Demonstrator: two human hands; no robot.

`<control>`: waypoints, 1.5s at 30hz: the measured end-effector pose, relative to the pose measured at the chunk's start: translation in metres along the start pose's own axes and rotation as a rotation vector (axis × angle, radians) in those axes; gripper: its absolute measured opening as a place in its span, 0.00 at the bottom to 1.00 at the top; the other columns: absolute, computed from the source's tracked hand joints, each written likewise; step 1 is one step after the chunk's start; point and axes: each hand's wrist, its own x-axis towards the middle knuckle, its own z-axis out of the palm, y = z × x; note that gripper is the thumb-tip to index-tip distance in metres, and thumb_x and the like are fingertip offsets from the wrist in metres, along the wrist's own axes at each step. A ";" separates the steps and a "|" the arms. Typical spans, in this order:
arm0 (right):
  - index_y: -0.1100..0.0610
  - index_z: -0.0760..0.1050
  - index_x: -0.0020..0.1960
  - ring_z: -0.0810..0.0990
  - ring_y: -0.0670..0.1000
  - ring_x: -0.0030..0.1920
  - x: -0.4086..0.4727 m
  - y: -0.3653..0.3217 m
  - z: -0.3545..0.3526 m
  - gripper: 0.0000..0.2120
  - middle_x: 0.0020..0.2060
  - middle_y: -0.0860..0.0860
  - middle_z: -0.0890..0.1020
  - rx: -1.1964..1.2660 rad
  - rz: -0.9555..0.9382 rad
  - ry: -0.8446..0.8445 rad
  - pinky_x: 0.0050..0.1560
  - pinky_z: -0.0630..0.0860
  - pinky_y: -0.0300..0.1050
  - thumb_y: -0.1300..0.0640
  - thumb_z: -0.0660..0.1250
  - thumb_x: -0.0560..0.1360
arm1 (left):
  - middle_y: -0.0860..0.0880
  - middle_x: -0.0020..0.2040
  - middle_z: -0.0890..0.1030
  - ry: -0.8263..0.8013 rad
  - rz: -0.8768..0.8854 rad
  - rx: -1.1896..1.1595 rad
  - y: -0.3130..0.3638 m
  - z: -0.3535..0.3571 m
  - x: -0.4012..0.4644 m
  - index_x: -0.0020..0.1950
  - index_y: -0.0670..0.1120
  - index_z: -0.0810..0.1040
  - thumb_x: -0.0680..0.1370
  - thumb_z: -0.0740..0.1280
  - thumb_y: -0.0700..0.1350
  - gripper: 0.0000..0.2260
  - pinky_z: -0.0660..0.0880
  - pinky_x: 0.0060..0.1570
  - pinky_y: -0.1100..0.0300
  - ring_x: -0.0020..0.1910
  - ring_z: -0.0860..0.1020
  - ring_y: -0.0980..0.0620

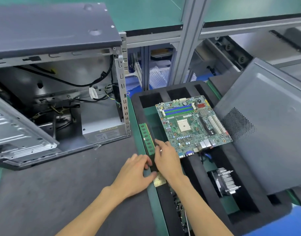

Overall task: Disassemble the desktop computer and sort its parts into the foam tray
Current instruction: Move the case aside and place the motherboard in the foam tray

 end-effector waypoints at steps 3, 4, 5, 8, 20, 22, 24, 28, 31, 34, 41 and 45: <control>0.55 0.79 0.64 0.81 0.52 0.50 -0.006 0.006 -0.013 0.15 0.52 0.52 0.83 0.078 -0.005 0.012 0.53 0.76 0.48 0.56 0.57 0.84 | 0.58 0.51 0.70 -0.062 0.154 0.244 0.004 0.013 -0.006 0.58 0.55 0.71 0.68 0.62 0.71 0.27 0.65 0.56 0.60 0.53 0.66 0.55; 0.54 0.81 0.60 0.82 0.50 0.46 -0.009 0.008 -0.018 0.14 0.46 0.50 0.84 0.094 -0.006 0.026 0.49 0.77 0.48 0.56 0.57 0.84 | 0.57 0.51 0.70 -0.063 0.186 0.281 0.006 0.017 -0.007 0.58 0.55 0.71 0.68 0.61 0.70 0.27 0.65 0.56 0.59 0.53 0.66 0.54; 0.53 0.81 0.57 0.80 0.47 0.40 -0.011 0.010 -0.022 0.13 0.40 0.47 0.83 0.110 -0.004 0.047 0.43 0.76 0.45 0.55 0.58 0.84 | 0.57 0.51 0.70 -0.054 0.207 0.288 0.007 0.020 -0.008 0.58 0.54 0.71 0.68 0.62 0.69 0.25 0.65 0.56 0.60 0.54 0.67 0.54; 0.50 0.80 0.54 0.78 0.43 0.34 -0.016 0.017 -0.038 0.12 0.33 0.44 0.80 0.152 0.032 0.093 0.36 0.74 0.43 0.54 0.57 0.84 | 0.57 0.51 0.72 0.012 0.204 0.224 0.007 0.020 -0.005 0.57 0.54 0.73 0.72 0.64 0.63 0.19 0.66 0.56 0.59 0.54 0.70 0.53; 0.66 0.78 0.49 0.86 0.60 0.32 -0.076 0.062 -0.072 0.12 0.35 0.61 0.84 -0.162 0.329 -0.390 0.37 0.85 0.55 0.61 0.57 0.80 | 0.56 0.47 0.73 0.146 0.168 0.069 0.040 0.021 -0.005 0.51 0.52 0.74 0.78 0.66 0.48 0.04 0.70 0.55 0.55 0.49 0.71 0.54; 0.64 0.73 0.57 0.86 0.62 0.41 -0.093 0.067 -0.062 0.09 0.47 0.61 0.84 -0.207 0.338 -0.458 0.43 0.85 0.54 0.60 0.59 0.80 | 0.57 0.44 0.74 0.117 0.178 0.023 0.050 0.030 -0.008 0.50 0.51 0.74 0.78 0.64 0.43 0.04 0.70 0.53 0.55 0.46 0.71 0.55; 0.59 0.64 0.62 0.84 0.62 0.44 -0.108 0.073 -0.049 0.12 0.54 0.60 0.79 -0.202 0.344 -0.495 0.40 0.84 0.52 0.60 0.61 0.80 | 0.57 0.43 0.74 0.087 0.182 0.005 0.057 0.037 -0.012 0.49 0.51 0.74 0.78 0.63 0.40 0.06 0.69 0.53 0.57 0.46 0.71 0.55; 0.51 0.63 0.65 0.77 0.55 0.41 -0.121 0.083 -0.039 0.19 0.52 0.54 0.79 -0.030 0.244 -0.385 0.41 0.75 0.47 0.63 0.62 0.78 | 0.59 0.42 0.73 0.065 0.185 -0.029 0.062 0.044 -0.022 0.47 0.51 0.75 0.77 0.63 0.37 0.08 0.67 0.52 0.61 0.45 0.69 0.58; 0.50 0.79 0.51 0.76 0.47 0.32 -0.120 0.084 -0.044 0.11 0.39 0.48 0.82 0.127 0.244 -0.311 0.33 0.72 0.40 0.61 0.60 0.78 | 0.60 0.43 0.74 0.045 0.171 -0.039 0.066 0.042 -0.030 0.48 0.53 0.75 0.77 0.63 0.38 0.09 0.67 0.51 0.62 0.45 0.70 0.59; 0.55 0.82 0.36 0.74 0.49 0.21 -0.114 0.078 -0.064 0.14 0.28 0.54 0.83 0.364 0.271 -0.254 0.23 0.70 0.39 0.59 0.60 0.75 | 0.60 0.49 0.76 -0.013 0.158 -0.040 0.071 0.034 -0.036 0.57 0.55 0.75 0.77 0.64 0.41 0.12 0.71 0.55 0.59 0.50 0.73 0.59; 0.60 0.77 0.34 0.77 0.55 0.29 -0.093 0.035 -0.125 0.23 0.27 0.56 0.81 0.244 0.199 -0.145 0.31 0.71 0.42 0.49 0.54 0.79 | 0.55 0.61 0.73 0.020 0.200 -0.428 0.121 0.005 -0.060 0.67 0.58 0.71 0.77 0.67 0.46 0.19 0.73 0.56 0.61 0.57 0.76 0.55; 0.59 0.73 0.38 0.75 0.60 0.44 -0.093 0.003 -0.133 0.20 0.38 0.56 0.78 -0.109 0.088 -0.087 0.44 0.70 0.50 0.48 0.54 0.82 | 0.50 0.52 0.77 0.212 0.179 -0.513 0.139 -0.022 -0.076 0.56 0.47 0.79 0.83 0.62 0.43 0.06 0.74 0.51 0.63 0.48 0.77 0.56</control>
